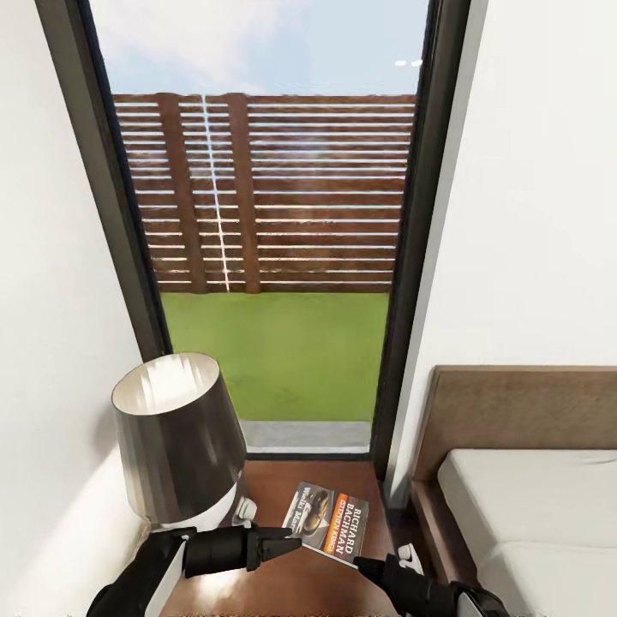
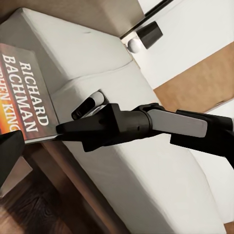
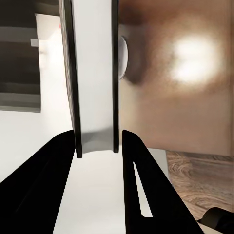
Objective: In the bedroom, move the book from the bed onto either nightstand, and place the two sandals side by side next to the bed.
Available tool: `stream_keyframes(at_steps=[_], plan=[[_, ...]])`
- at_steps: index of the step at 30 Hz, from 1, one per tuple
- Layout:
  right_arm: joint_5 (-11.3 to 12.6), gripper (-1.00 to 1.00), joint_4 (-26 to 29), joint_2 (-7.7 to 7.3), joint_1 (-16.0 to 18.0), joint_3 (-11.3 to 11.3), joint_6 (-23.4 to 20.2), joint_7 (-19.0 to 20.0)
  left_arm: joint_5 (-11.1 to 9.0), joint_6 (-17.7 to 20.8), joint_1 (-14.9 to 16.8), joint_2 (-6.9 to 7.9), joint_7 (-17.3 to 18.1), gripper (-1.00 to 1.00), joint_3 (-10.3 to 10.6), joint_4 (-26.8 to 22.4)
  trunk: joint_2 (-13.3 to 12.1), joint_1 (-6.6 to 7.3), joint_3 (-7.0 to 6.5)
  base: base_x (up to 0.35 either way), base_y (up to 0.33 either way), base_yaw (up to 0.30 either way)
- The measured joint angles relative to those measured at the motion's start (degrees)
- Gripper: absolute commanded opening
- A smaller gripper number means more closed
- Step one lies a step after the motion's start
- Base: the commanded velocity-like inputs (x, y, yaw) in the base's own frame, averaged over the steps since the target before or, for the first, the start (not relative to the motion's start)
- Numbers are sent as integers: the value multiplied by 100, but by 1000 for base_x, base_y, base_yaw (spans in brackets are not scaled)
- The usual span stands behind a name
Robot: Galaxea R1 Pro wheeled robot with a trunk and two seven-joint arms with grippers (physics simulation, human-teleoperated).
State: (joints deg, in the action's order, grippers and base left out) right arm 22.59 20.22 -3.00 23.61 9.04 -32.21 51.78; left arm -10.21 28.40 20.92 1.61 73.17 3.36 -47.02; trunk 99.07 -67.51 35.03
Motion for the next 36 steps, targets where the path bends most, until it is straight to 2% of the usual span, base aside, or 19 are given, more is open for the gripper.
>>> stream_keyframes(at_steps=[36], plan=[[-1, -100, 0, 0, 0, 0, 2, 0, 0, 0, -2, 0, 0, 100, 0, 0, 1444, -791, 646, 0, 0, 0]])
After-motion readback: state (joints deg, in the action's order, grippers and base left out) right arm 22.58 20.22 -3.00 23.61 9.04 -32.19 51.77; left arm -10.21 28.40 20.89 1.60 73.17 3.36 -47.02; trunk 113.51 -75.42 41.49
